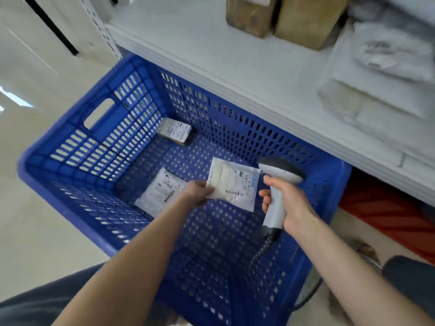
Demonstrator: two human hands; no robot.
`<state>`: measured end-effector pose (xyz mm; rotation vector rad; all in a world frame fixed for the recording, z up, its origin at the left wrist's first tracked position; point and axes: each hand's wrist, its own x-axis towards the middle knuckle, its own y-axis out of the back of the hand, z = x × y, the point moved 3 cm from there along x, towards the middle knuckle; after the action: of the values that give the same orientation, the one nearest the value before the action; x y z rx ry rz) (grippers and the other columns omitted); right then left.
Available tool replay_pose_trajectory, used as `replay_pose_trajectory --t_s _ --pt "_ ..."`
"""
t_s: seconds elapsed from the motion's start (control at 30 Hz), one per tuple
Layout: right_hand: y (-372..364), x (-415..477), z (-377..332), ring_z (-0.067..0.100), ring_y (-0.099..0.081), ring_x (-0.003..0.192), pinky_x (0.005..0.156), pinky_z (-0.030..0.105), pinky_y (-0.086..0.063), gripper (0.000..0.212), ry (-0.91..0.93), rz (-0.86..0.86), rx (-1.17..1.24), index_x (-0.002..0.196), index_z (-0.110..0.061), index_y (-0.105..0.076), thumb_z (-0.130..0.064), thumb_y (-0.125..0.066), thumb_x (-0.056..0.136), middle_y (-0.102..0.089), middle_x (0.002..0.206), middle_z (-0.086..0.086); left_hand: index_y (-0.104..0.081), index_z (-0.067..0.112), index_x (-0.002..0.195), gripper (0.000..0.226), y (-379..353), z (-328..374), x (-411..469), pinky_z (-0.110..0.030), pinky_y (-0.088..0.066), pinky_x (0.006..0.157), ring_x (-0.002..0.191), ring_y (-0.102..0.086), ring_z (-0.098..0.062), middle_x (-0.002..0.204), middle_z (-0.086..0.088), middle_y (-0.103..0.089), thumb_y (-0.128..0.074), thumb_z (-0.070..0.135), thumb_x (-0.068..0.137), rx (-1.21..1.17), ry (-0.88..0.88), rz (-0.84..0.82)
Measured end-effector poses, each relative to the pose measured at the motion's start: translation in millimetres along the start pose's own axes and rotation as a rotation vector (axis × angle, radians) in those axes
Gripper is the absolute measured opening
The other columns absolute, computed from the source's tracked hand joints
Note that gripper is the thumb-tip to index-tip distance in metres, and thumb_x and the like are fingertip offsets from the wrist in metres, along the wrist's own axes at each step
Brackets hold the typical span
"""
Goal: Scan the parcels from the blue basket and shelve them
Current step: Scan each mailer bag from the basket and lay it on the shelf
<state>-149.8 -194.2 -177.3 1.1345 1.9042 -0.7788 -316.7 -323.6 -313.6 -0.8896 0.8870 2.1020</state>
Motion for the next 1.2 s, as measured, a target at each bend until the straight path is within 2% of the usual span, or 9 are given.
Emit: replay_pose_trajectory --t_s 0.1,0.2,0.3,0.4,0.57,0.73,0.83,0.97,1.2 --pt "17.9 -32.9 -25.0 0.008 -0.049 0.038 0.043 0.019 -0.045 0.006 0.129 0.030 0.014 0.084 -0.008 -0.064 -0.011 -0.068 0.086 -0.066 0.066 0.007 -0.058 0.015 0.070 0.024 27.9 54.6 -45.4 -0.025 -0.041 0.056 0.051 -0.046 -0.011 0.057 0.001 -0.053 -0.060 0.011 0.093 -0.004 -0.151 -0.114" --pt "34.8 -63.5 -39.0 0.008 -0.053 0.044 0.045 0.019 -0.048 0.008 0.253 0.098 0.054 0.087 -0.009 -0.064 -0.008 -0.071 0.083 -0.065 0.077 0.005 -0.064 0.014 0.082 0.014 49.7 96.6 -98.5 -0.025 -0.041 0.059 0.061 -0.049 -0.014 0.073 -0.004 -0.061 -0.059 0.009 0.094 -0.071 -0.277 -0.201" --pt "43.3 -91.1 -41.1 0.008 -0.057 0.047 0.044 0.019 -0.050 0.013 0.328 0.127 0.137 0.084 -0.012 -0.063 -0.006 -0.073 0.081 -0.064 0.076 0.006 -0.064 0.014 0.086 0.016 57.7 120.6 -149.0 -0.019 -0.050 0.056 0.060 -0.060 -0.009 0.068 0.005 -0.069 -0.054 0.004 0.095 -0.182 -0.366 -0.233" --pt "40.6 -115.9 -34.5 0.007 -0.059 0.047 0.043 0.019 -0.050 0.013 0.350 0.099 0.238 0.086 -0.010 -0.063 -0.007 -0.074 0.081 -0.064 0.073 0.006 -0.063 0.012 0.097 0.011 49.8 123.3 -191.1 -0.025 -0.057 0.068 0.073 -0.065 -0.011 0.086 0.000 -0.070 -0.056 0.005 0.094 -0.350 -0.367 -0.260" --pt "31.3 -138.6 -26.2 0.007 -0.060 0.045 0.043 0.019 -0.049 0.021 0.370 0.043 0.384 0.095 -0.004 -0.063 -0.008 -0.076 0.080 -0.066 0.078 0.008 -0.057 0.003 0.108 0.020 3.2 98.3 -235.6 -0.027 -0.057 0.060 0.076 -0.057 -0.022 0.099 -0.015 -0.057 -0.064 0.006 0.089 -0.591 -0.303 -0.312" --pt "40.5 -144.4 -24.7 0.008 -0.050 0.034 0.038 0.018 -0.042 0.021 0.365 0.094 0.373 0.067 -0.007 -0.056 -0.004 -0.074 0.078 -0.056 0.044 0.001 -0.065 0.009 0.100 0.014 -35.8 76.3 -268.4 -0.029 -0.057 0.074 0.073 -0.065 -0.018 0.086 -0.006 -0.071 -0.064 0.004 0.088 -0.510 -0.354 -0.373" --pt "49.6 -144.6 -25.1 0.007 -0.045 0.030 0.039 0.018 -0.041 0.027 0.384 0.139 0.306 0.061 -0.008 -0.050 0.004 -0.067 0.079 -0.051 0.041 0.002 -0.064 0.011 0.109 0.021 -33.8 72.7 -269.5 -0.036 -0.056 0.084 0.085 -0.067 -0.021 0.095 -0.006 -0.072 -0.065 0.010 0.088 -0.459 -0.371 -0.366" --pt "62.4 -146.8 -30.3 0.005 -0.046 0.034 0.046 0.022 -0.044 0.024 0.446 0.182 0.164 0.062 -0.008 -0.053 0.005 -0.067 0.078 -0.051 0.046 0.002 -0.063 0.012 0.118 0.030 -1.3 79.0 -253.5 -0.035 -0.055 0.077 0.097 -0.067 -0.023 0.110 -0.008 -0.071 -0.056 0.031 0.095 -0.572 -0.402 -0.342" --pt "66.5 -150.9 -24.7 0.009 -0.049 0.045 0.042 0.018 -0.043 0.021 0.527 0.191 0.064 0.074 -0.012 -0.055 0.001 -0.070 0.080 -0.054 0.059 0.003 -0.069 0.002 0.105 0.017 5.8 75.0 -228.7 -0.031 -0.056 0.072 0.076 -0.068 -0.021 0.087 -0.008 -0.074 -0.059 0.006 0.092 -0.460 -0.416 -0.114"
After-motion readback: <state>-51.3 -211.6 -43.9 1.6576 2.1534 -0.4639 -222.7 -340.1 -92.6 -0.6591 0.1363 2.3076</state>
